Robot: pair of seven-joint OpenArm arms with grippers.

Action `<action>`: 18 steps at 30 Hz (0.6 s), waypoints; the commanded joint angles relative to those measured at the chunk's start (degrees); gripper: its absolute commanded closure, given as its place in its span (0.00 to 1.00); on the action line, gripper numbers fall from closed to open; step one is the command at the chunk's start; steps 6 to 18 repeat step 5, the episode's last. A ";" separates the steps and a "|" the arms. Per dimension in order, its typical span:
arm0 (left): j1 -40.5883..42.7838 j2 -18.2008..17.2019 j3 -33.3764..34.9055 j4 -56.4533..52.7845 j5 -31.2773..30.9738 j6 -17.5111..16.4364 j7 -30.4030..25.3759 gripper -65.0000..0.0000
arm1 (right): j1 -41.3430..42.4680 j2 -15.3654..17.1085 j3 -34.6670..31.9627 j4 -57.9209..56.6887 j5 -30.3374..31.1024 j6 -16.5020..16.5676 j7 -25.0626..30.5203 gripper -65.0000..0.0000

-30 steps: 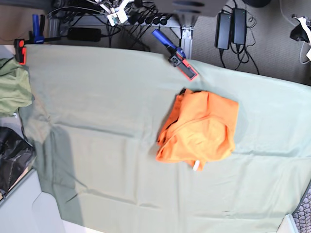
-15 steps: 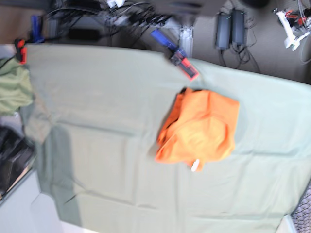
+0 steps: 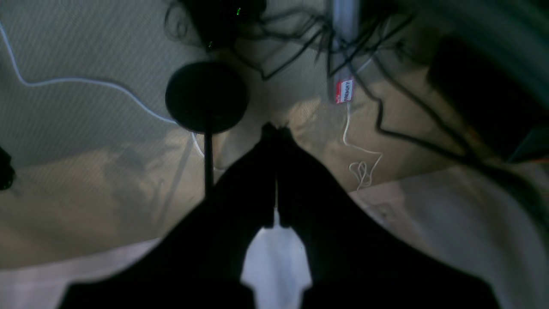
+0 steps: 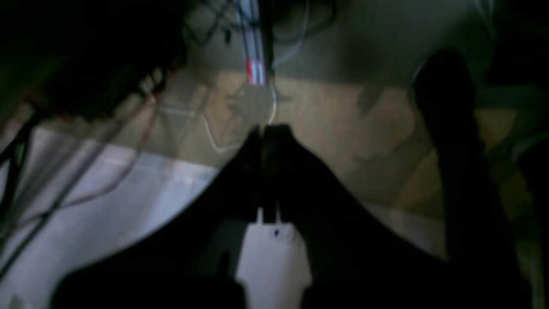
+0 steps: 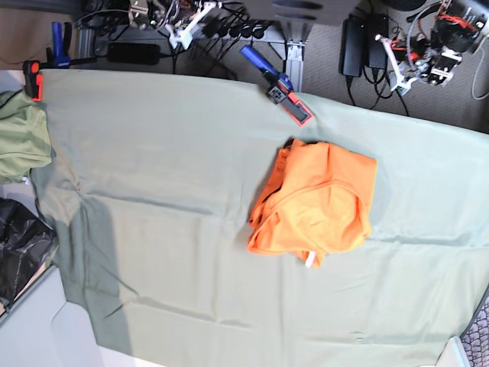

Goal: Fold the T-shirt properly

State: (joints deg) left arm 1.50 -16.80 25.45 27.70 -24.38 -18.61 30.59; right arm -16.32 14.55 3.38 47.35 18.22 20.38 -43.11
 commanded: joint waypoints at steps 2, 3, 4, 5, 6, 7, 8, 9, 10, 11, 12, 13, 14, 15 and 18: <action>-0.55 0.98 -0.02 0.24 0.02 -0.02 0.90 1.00 | 0.92 0.52 0.15 0.33 0.72 4.28 -0.37 1.00; -0.52 1.49 -0.02 0.24 0.26 -0.02 0.70 1.00 | 1.53 0.52 0.15 0.35 0.92 4.28 -0.20 1.00; -0.50 1.95 -0.02 0.24 1.03 0.00 0.02 1.00 | 1.88 0.50 0.15 0.37 0.90 4.28 0.09 1.00; -0.50 2.32 -0.02 0.24 1.60 0.00 -0.50 1.00 | 2.10 0.52 0.15 0.37 1.16 4.28 0.28 1.00; -0.50 2.32 -0.02 0.24 1.60 0.00 -0.50 1.00 | 2.10 0.52 0.15 0.37 1.16 4.28 0.28 1.00; -0.50 2.32 -0.02 0.24 1.60 0.00 -0.50 1.00 | 2.10 0.52 0.15 0.37 1.16 4.28 0.28 1.00; -0.50 2.32 -0.02 0.24 1.60 0.00 -0.50 1.00 | 2.10 0.52 0.15 0.37 1.16 4.28 0.28 1.00; -0.50 2.32 -0.02 0.24 1.60 0.00 -0.50 1.00 | 2.10 0.52 0.15 0.37 1.16 4.28 0.28 1.00; -0.50 2.32 -0.02 0.24 1.60 0.00 -0.50 1.00 | 2.10 0.52 0.15 0.37 1.16 4.28 0.28 1.00; -0.50 2.32 -0.02 0.24 1.60 0.00 -0.50 1.00 | 2.10 0.52 0.15 0.37 1.16 4.28 0.28 1.00; -0.50 2.32 -0.02 0.24 1.60 0.00 -0.50 1.00 | 2.10 0.52 0.15 0.37 1.16 4.28 0.28 1.00; -0.50 2.32 -0.02 0.24 1.60 0.00 -0.50 1.00 | 2.10 0.52 0.15 0.37 1.16 4.28 0.28 1.00; -0.50 2.32 -0.02 0.24 1.60 0.00 -0.50 1.00 | 2.10 0.52 0.15 0.37 1.16 4.28 0.28 1.00; -0.50 2.32 -0.02 0.24 1.60 0.00 -0.50 1.00 | 2.10 0.52 0.15 0.37 1.16 4.28 0.28 1.00; -0.50 2.32 -0.02 0.24 1.60 0.00 -0.50 1.00 | 2.10 0.52 0.15 0.37 1.16 4.28 0.28 1.00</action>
